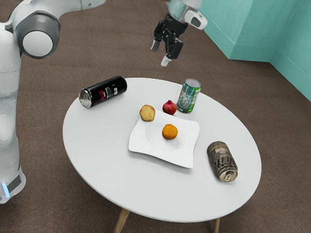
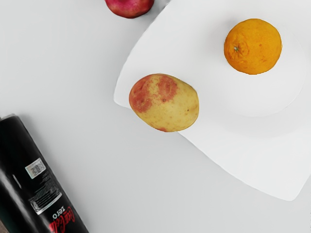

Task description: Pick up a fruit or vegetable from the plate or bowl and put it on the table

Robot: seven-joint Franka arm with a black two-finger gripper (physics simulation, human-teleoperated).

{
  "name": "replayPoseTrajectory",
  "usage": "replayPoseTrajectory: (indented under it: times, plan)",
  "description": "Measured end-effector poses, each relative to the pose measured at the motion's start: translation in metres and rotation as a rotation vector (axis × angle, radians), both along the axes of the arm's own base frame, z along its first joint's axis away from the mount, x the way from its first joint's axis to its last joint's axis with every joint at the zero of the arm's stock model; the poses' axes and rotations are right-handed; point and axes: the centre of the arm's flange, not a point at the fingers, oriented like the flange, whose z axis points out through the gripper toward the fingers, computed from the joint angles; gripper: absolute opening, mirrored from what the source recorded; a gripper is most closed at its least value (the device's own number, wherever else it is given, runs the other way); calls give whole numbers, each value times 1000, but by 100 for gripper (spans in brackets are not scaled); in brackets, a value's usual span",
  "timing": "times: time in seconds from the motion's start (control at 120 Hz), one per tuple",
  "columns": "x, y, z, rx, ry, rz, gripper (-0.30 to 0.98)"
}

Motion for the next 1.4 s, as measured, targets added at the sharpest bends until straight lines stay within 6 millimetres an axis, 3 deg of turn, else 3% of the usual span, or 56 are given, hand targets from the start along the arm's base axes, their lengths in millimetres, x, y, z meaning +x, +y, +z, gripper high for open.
replayPoseTrajectory:
  times: [0.267, 0.417, 0.467, 0.525, 0.608, 0.675, 0.792, 0.875, 0.958, 1.142, 1.225, 1.4]
  plan:
    - [15, 0, 17, 18, -164, 6, 69]
    - [-32, -16, 116, 29, -398, -16, 69]
    - [-40, -25, 132, 28, -441, -33, 69]
    - [-41, -37, 137, 23, -457, -55, 69]
    - [-29, -56, 124, 15, -437, -89, 69]
    - [-9, -59, 101, 17, -394, -94, 69]
    - [31, -18, 47, 34, -312, -19, 69]
    - [43, 8, 31, 42, -300, 24, 69]
    - [55, 17, 17, 46, -295, 37, 69]
    - [72, 34, -3, 42, -301, 63, 69]
    - [76, 29, -6, 42, -307, 53, 69]
    - [73, 12, -42, 31, -256, 23, 69]
